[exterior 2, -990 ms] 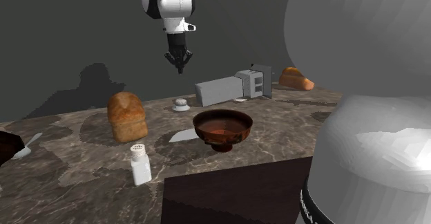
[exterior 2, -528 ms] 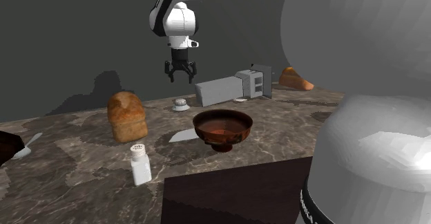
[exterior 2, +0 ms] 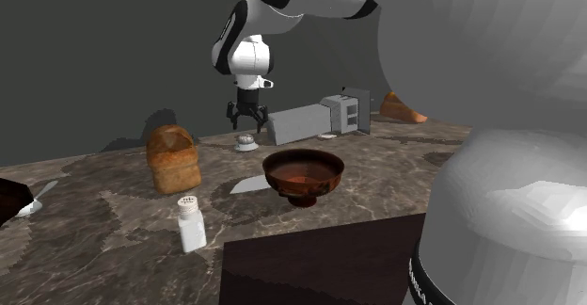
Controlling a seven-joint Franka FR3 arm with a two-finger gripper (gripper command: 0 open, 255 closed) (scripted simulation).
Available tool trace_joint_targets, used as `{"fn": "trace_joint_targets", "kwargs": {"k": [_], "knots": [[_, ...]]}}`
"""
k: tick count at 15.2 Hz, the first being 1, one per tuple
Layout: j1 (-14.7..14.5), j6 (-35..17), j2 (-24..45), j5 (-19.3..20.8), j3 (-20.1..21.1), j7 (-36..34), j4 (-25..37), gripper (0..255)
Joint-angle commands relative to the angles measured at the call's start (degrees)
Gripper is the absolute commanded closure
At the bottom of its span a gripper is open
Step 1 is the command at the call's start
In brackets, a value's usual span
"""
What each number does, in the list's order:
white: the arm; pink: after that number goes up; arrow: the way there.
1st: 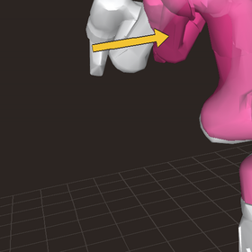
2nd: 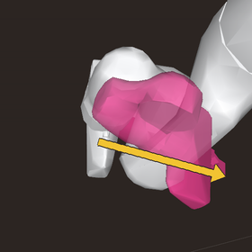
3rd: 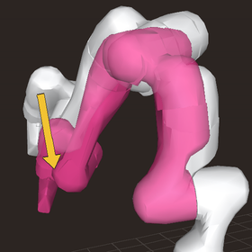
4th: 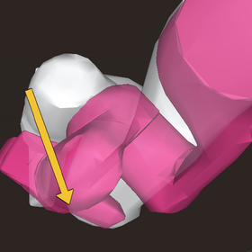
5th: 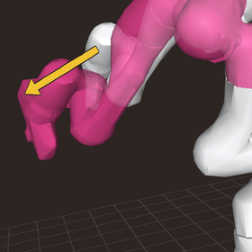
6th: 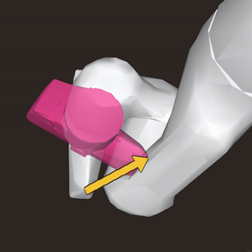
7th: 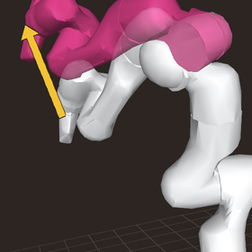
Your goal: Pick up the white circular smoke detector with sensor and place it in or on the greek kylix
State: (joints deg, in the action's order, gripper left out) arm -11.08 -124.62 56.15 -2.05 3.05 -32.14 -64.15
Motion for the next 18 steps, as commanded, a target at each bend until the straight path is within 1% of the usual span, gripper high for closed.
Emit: {"fn": "trace_joint_targets", "kwargs": {"k": [1,4,12,13,18], "knots": [[-0.01,-0.95,1.02,-0.05,0.04,0.06,0.13,0],[-0.17,-1.96,3.27,-0.02,0.02,0.03,1.37,0],[-0.17,-1.95,3.27,-0.02,0.02,0.03,1.37,0],[-0.17,-1.95,3.27,-0.02,0.02,0.03,1.37,255],[-0.17,-1.94,3.28,-0.02,0.02,0.03,1.40,255]]}}
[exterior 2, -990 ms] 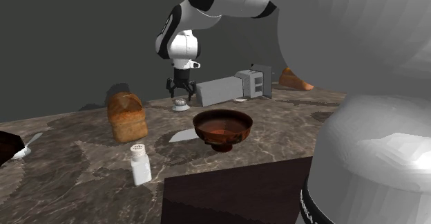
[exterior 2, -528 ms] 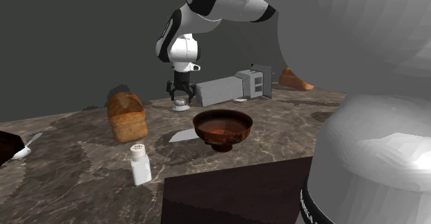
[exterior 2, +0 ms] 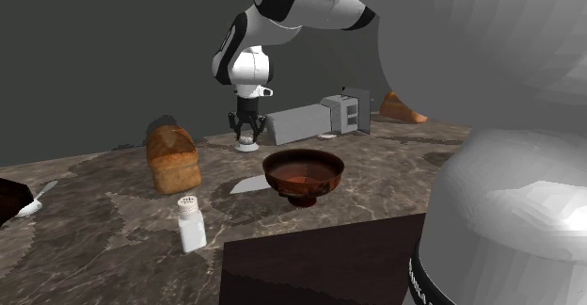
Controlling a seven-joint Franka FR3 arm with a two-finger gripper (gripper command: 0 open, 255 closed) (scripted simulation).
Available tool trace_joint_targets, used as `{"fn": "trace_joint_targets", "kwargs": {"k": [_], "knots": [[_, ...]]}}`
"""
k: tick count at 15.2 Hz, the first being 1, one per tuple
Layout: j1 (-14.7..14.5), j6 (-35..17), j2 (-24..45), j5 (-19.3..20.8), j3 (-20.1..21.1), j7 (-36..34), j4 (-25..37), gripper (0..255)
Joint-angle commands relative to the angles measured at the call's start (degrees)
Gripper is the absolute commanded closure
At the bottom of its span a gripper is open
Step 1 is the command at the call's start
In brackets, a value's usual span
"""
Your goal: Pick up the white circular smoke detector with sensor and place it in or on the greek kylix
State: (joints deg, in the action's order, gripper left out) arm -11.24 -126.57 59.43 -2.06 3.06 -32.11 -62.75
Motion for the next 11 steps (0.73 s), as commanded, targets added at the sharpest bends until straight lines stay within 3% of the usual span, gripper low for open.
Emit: {"fn": "trace_joint_targets", "kwargs": {"k": [1,11], "knots": [[0.00,0.00,0.00,0.00,0.00,0.00,0.00,255],[0.06,2.72,-3.53,-0.01,0.03,-0.20,-0.80,255]]}}
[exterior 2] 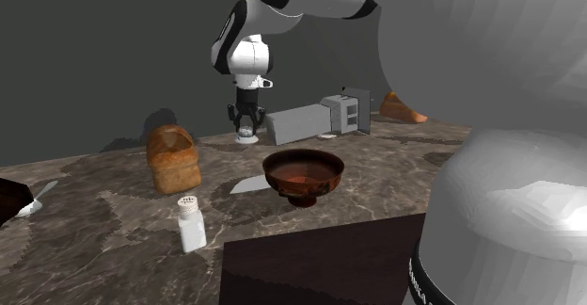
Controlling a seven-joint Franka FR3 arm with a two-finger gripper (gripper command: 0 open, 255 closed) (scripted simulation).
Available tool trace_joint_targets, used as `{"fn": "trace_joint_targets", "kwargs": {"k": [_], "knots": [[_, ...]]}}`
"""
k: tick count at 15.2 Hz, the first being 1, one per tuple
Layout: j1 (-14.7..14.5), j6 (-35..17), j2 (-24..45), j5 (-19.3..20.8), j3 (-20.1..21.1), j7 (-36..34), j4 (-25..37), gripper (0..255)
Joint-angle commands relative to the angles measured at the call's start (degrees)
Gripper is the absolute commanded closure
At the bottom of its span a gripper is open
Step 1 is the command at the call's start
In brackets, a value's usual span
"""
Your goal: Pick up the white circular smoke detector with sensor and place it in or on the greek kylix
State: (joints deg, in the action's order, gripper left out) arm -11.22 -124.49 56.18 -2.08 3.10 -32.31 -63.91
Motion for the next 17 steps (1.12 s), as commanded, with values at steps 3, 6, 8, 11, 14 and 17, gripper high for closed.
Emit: {"fn": "trace_joint_targets", "kwargs": {"k": [3,6,8,11,14,17], "knots": [[0.05,1.99,-1.59,0.00,0.01,-0.09,0.41,255],[0.06,3.38,-2.84,0.00,0.02,-0.18,0.55,255],[0.07,4.39,-3.57,0.00,0.03,-0.24,0.83,255],[0.08,5.91,-4.64,0.01,0.04,-0.34,1.29,255],[0.08,7.55,-5.56,0.01,0.05,-0.43,2.00,255],[0.08,9.29,-6.34,0.02,0.05,-0.54,2.97,255]]}}
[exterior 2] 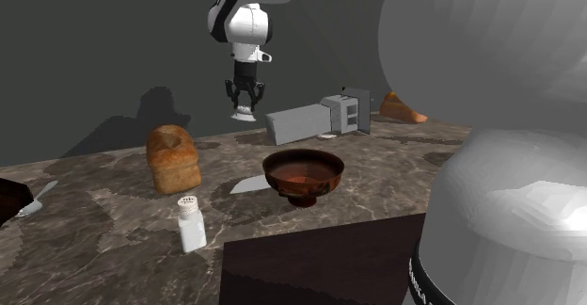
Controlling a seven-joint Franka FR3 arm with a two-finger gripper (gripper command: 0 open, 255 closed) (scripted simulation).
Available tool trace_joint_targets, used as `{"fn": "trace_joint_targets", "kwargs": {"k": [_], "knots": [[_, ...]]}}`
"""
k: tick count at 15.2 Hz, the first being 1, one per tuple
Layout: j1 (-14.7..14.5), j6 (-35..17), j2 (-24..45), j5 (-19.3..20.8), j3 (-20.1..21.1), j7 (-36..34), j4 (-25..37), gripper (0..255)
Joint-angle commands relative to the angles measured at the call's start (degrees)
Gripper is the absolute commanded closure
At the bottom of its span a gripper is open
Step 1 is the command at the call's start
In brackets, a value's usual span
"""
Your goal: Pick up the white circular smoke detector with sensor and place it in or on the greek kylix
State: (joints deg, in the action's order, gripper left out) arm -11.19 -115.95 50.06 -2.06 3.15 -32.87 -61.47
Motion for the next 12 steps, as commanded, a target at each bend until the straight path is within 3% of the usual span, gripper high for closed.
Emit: {"fn": "trace_joint_targets", "kwargs": {"k": [1,9,12], "knots": [[0.05,1.35,-0.46,0.00,0.00,-0.01,0.89,255],[0.02,6.01,-1.74,0.04,0.01,-0.27,4.28,255],[0.79,-1.32,-12.59,-0.46,0.20,0.38,-13.94,255]]}}
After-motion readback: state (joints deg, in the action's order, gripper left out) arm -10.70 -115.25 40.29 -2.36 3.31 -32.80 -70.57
